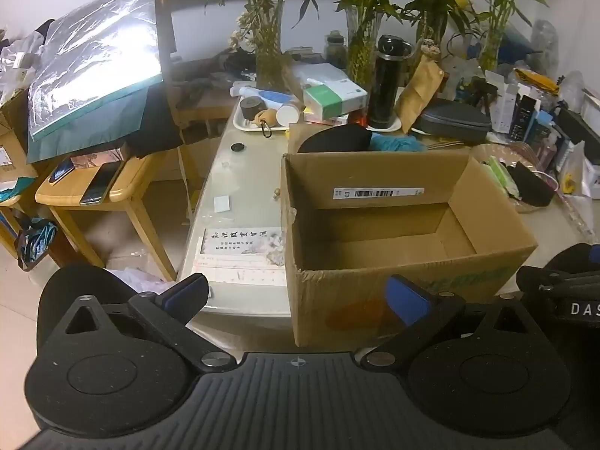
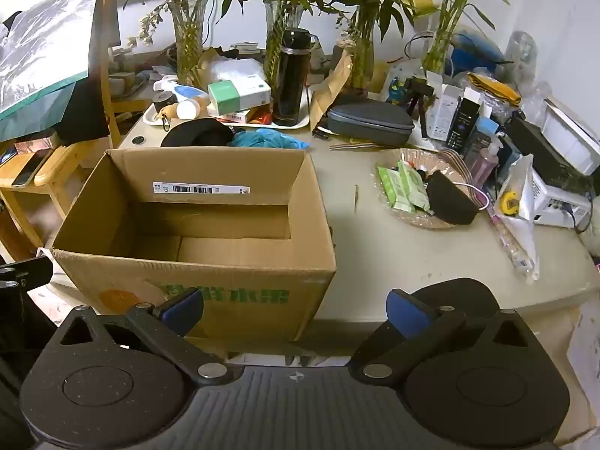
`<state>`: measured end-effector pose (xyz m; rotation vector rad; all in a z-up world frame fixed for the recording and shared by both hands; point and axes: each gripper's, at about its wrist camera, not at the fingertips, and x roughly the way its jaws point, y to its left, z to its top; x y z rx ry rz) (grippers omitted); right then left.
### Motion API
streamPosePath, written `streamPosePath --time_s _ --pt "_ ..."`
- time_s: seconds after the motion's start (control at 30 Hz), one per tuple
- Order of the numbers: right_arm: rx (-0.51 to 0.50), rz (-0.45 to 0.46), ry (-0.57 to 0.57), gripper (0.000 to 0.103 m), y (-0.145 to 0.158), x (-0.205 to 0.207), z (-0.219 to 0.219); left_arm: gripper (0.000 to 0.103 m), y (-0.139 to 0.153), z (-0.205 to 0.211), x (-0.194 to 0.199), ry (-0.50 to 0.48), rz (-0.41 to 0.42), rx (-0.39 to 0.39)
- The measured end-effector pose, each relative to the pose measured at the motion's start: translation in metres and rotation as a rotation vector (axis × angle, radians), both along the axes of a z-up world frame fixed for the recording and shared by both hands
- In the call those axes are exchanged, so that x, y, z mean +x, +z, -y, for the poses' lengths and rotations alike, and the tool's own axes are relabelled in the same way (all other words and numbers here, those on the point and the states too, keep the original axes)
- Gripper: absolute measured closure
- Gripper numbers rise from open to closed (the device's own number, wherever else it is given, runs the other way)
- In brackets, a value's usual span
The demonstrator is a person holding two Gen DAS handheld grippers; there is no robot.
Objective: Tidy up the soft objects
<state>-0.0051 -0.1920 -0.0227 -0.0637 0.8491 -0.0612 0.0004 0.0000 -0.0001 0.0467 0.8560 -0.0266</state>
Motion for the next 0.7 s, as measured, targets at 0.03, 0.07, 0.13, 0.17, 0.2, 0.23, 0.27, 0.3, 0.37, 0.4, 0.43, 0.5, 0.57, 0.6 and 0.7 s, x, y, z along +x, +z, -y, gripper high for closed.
streamPosePath --time_s 0.03,0.07,0.13,0.17,0.2,0.23,0.27,0.3,0.37,0.4,0.43,0.5,0.57,0.6,0.7 --pt "0.000 -0.001 0.001 0.000 0.0002 0.0001 0.0002 0.000 0.0001 -0.0005 -0.0004 0.000 0.005 -0.004" --pt "-0.002 0.001 0.001 0.000 0.0006 0.0000 0.0003 0.000 0.0000 -0.0002 -0.0002 -0.001 0.003 -0.002" --pt "-0.006 0.004 -0.001 0.000 0.0013 -0.0002 0.0010 0.000 -0.0004 -0.0007 0.0002 0.001 0.003 -0.002" --pt "-0.007 0.004 0.000 0.000 0.0017 -0.0002 0.0015 0.000 -0.0005 -0.0010 0.0004 0.002 0.003 -0.004" --pt "-0.008 0.003 0.003 0.000 0.0011 0.0004 -0.0021 0.000 -0.0008 -0.0013 0.0006 0.002 0.004 -0.004" --pt "-0.007 0.002 0.004 0.000 0.0011 0.0005 -0.0023 0.000 -0.0011 -0.0017 0.0010 0.004 0.003 -0.004" --pt "-0.008 0.003 0.004 0.000 -0.0003 0.0017 -0.0040 0.000 -0.0015 -0.0021 0.0013 0.005 0.001 -0.004" --pt "-0.012 -0.002 0.006 0.000 0.0009 0.0024 -0.0052 0.000 -0.0016 -0.0025 0.0014 0.006 0.001 -0.004" --pt "-0.009 -0.002 0.007 0.000 0.0010 0.0024 -0.0051 0.000 -0.0017 -0.0037 0.0015 0.006 0.002 -0.007" --pt "-0.011 -0.003 0.006 0.000 0.0000 0.0024 -0.0056 0.000 -0.0019 -0.0046 0.0016 0.007 0.000 -0.010" --pt "-0.009 -0.005 0.006 0.000 0.0011 0.0029 -0.0060 0.000 -0.0020 -0.0054 0.0017 0.008 0.000 -0.011" --pt "-0.004 -0.005 0.007 0.000 0.0010 0.0020 -0.0046 0.000 -0.0012 0.0008 0.0026 0.002 -0.001 0.001" --pt "-0.008 -0.010 0.012 0.000 -0.0012 0.0037 -0.0049 0.000 -0.0016 0.0015 0.0030 0.001 -0.001 0.000" --pt "-0.009 -0.012 0.013 0.000 -0.0015 0.0043 -0.0053 0.000 -0.0017 0.0018 0.0034 0.001 -0.001 -0.001" --pt "-0.013 -0.012 0.016 0.000 -0.0025 0.0045 -0.0066 0.000 -0.0028 0.0009 0.0035 0.001 0.000 0.000"
